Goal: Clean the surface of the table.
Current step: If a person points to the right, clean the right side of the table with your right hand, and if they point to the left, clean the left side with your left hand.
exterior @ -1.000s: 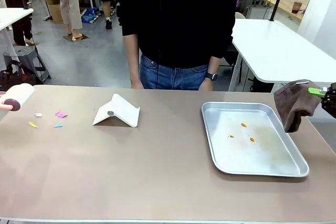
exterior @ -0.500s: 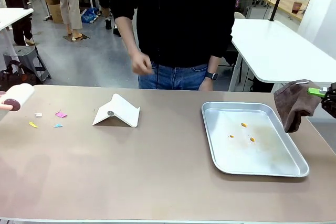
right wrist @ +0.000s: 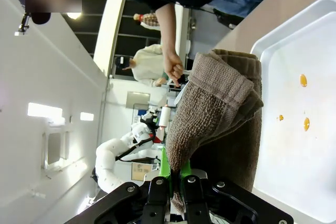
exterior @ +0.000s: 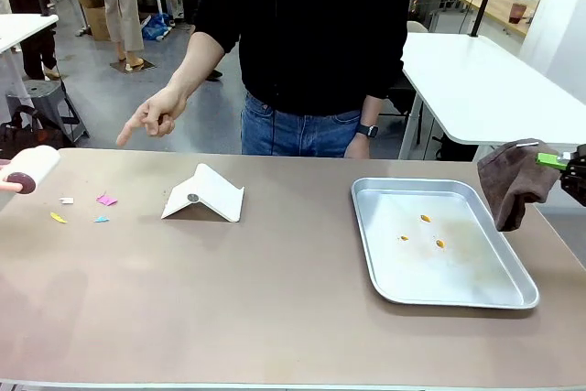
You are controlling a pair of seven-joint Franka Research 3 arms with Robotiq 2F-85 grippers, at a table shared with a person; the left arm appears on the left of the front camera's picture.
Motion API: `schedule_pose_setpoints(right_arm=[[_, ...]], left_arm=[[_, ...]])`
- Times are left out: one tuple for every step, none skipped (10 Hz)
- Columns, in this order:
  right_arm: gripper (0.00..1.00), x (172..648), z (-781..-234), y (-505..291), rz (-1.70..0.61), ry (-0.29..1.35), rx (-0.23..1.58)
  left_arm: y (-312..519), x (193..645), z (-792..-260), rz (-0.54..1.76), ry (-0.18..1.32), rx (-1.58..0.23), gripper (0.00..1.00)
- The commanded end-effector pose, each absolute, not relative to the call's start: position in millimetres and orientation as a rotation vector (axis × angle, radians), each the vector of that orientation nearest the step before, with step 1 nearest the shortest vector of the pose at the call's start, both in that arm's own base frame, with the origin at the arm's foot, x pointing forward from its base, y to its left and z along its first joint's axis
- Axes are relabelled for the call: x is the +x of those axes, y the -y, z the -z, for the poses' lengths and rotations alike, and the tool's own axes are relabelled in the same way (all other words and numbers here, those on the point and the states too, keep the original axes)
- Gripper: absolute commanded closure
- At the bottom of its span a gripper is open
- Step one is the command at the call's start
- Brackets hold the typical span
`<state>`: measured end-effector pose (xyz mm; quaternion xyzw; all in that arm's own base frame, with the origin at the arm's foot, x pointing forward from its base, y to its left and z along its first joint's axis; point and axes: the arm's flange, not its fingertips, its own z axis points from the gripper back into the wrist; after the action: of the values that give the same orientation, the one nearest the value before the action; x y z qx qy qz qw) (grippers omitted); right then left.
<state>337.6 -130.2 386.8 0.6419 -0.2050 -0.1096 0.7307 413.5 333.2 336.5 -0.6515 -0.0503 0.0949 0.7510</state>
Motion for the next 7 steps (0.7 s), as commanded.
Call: schedule_pose_setpoints(right_arm=[[1.0, 336, -389, 130, 0.234, 0.452, 1.426], [1.0, 336, -389, 130, 0.234, 0.452, 1.426], [1.0, 336, -389, 130, 0.234, 0.452, 1.426], [1.0, 336, -389, 130, 0.234, 0.452, 1.426], [1.0, 336, -389, 130, 0.234, 0.452, 1.426], [1.0, 336, -389, 130, 0.234, 0.452, 1.426], [1.0, 336, -389, 130, 0.234, 0.452, 1.426]], left_arm=[[-334, 412, -340, -0.202, 0.115, -1.424, 1.0], [-334, 412, -340, -0.202, 0.115, -1.424, 1.0], [-334, 412, -340, -0.202, 0.115, -1.424, 1.0], [-334, 412, -340, -0.202, 0.115, -1.424, 1.0], [-334, 412, -340, -0.202, 0.115, -1.424, 1.0], [-333, 413, -336, -0.207, 0.11, -1.423, 0.78], [-337, 415, -347, -0.197, 0.174, -1.34, 0.78]])
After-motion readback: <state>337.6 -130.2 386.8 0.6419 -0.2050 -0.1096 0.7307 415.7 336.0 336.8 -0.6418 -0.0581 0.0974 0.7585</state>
